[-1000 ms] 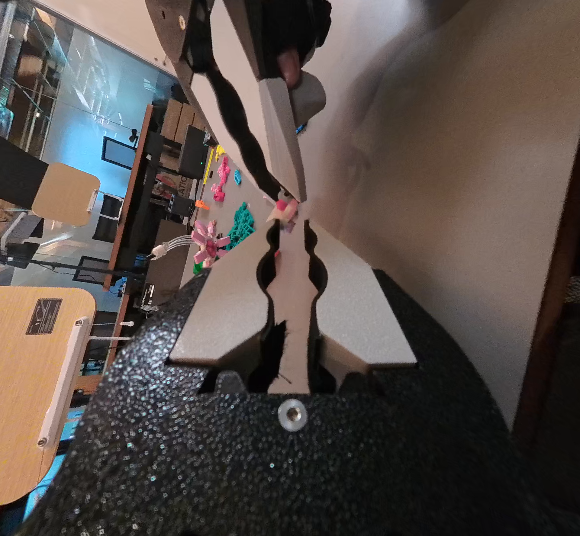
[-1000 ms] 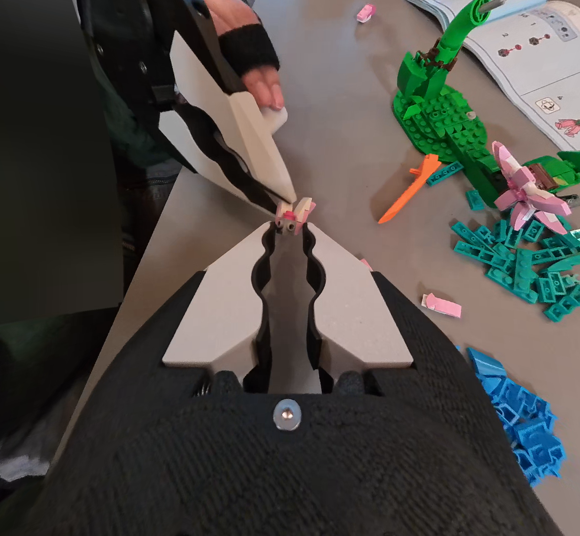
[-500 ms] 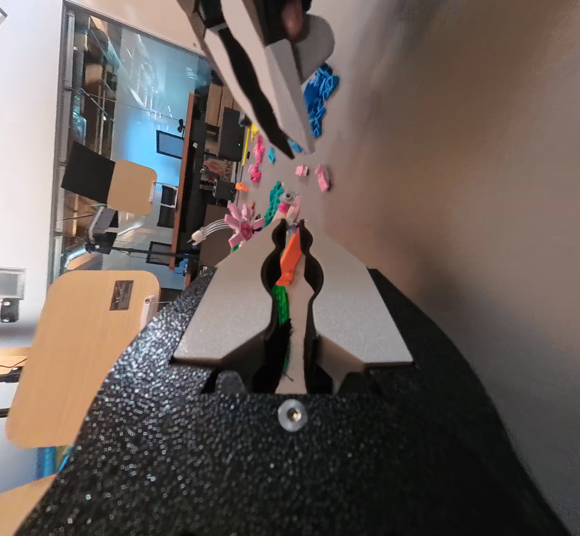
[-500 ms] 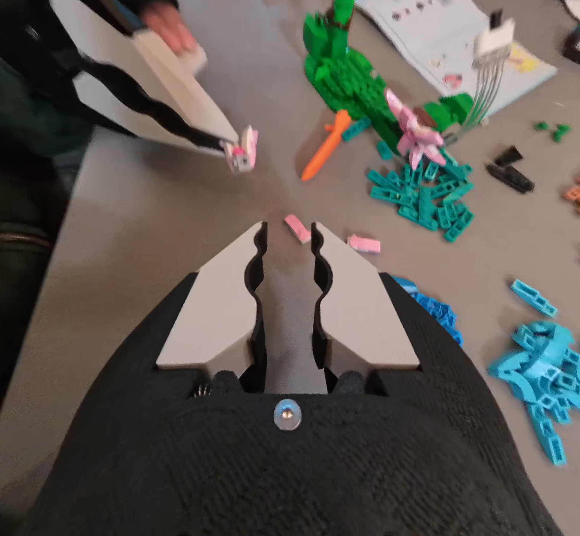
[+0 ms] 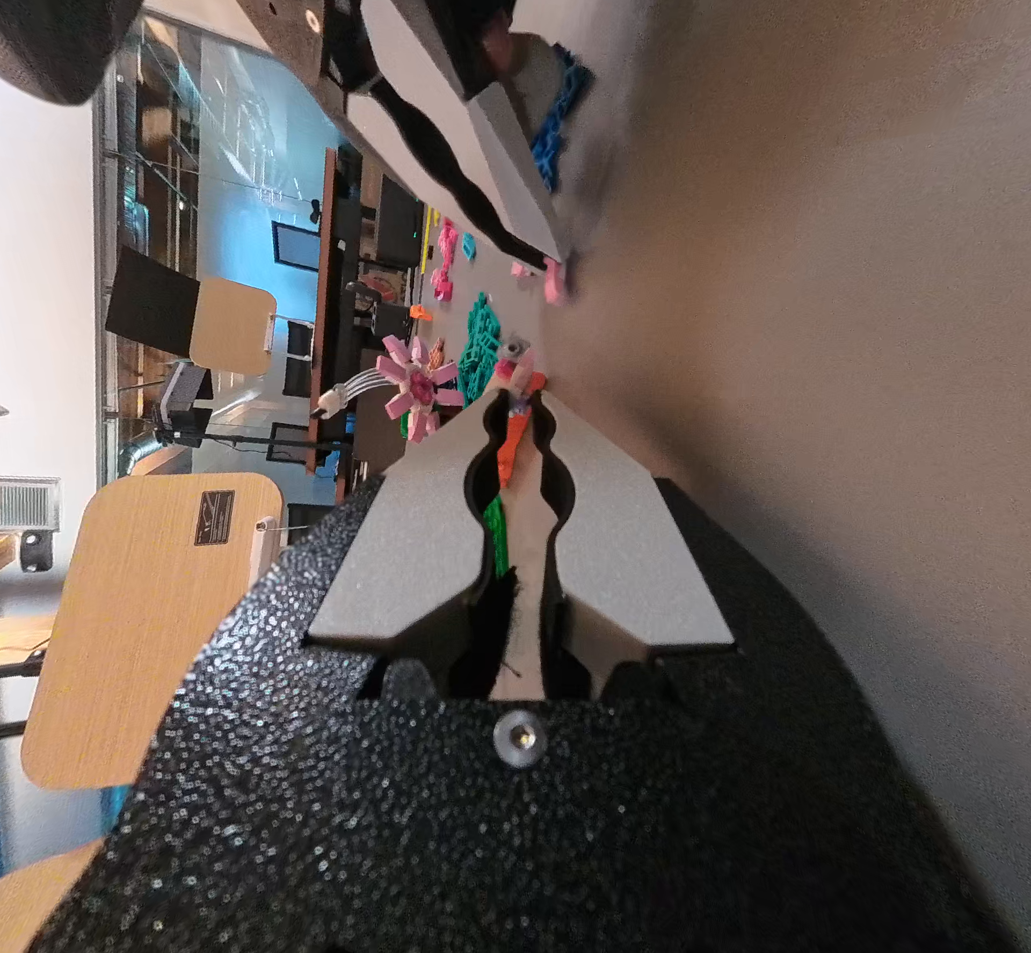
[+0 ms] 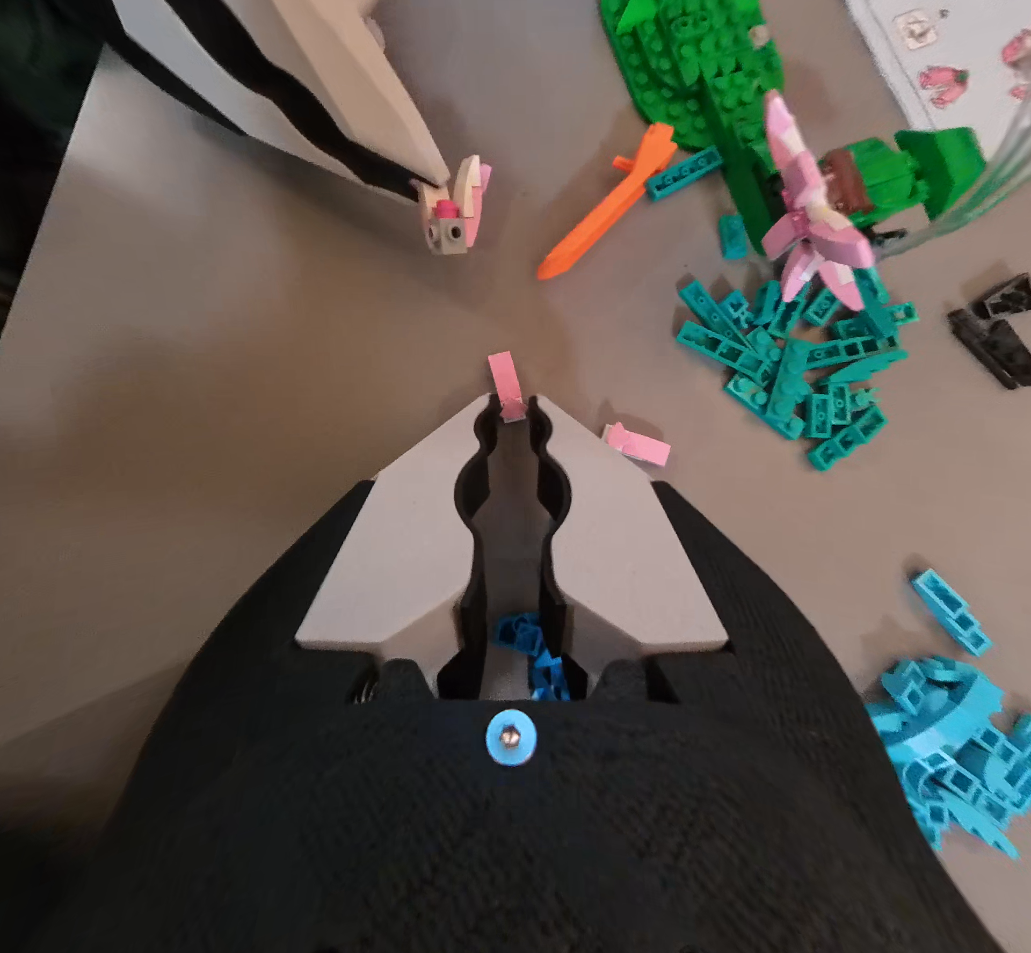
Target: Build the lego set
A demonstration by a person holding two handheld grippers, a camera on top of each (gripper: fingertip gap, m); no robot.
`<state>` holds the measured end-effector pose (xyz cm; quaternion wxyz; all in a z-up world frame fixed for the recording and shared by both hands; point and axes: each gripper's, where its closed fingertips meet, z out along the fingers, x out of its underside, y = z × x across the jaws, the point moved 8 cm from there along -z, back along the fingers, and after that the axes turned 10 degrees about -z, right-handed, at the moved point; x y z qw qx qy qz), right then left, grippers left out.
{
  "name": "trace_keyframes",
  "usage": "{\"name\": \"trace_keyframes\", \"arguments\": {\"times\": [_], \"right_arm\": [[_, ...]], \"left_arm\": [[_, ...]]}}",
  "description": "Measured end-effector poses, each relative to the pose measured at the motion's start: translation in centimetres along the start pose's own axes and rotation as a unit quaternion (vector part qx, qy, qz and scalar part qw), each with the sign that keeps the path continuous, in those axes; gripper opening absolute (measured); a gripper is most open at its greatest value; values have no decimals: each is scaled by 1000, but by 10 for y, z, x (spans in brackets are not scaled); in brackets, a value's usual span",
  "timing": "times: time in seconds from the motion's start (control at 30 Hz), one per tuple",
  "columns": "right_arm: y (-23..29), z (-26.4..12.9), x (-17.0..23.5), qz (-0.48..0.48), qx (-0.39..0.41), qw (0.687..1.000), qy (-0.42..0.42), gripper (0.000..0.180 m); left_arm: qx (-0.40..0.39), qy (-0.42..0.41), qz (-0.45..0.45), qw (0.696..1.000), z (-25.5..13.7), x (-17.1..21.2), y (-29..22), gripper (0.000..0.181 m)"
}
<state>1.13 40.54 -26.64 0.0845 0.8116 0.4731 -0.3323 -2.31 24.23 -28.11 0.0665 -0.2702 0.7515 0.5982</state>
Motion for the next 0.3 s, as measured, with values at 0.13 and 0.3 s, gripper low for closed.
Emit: {"name": "trace_keyframes", "arguments": {"times": [0.13,0.3], "right_arm": [[-14,-15,-16,115,20,988,-104,8],[-24,-28,-37,271,-73,933,-224,8]], "left_arm": [[-37,35,11,999,5,1,4,6],[-66,37,1,997,6,-3,10,6]]}}
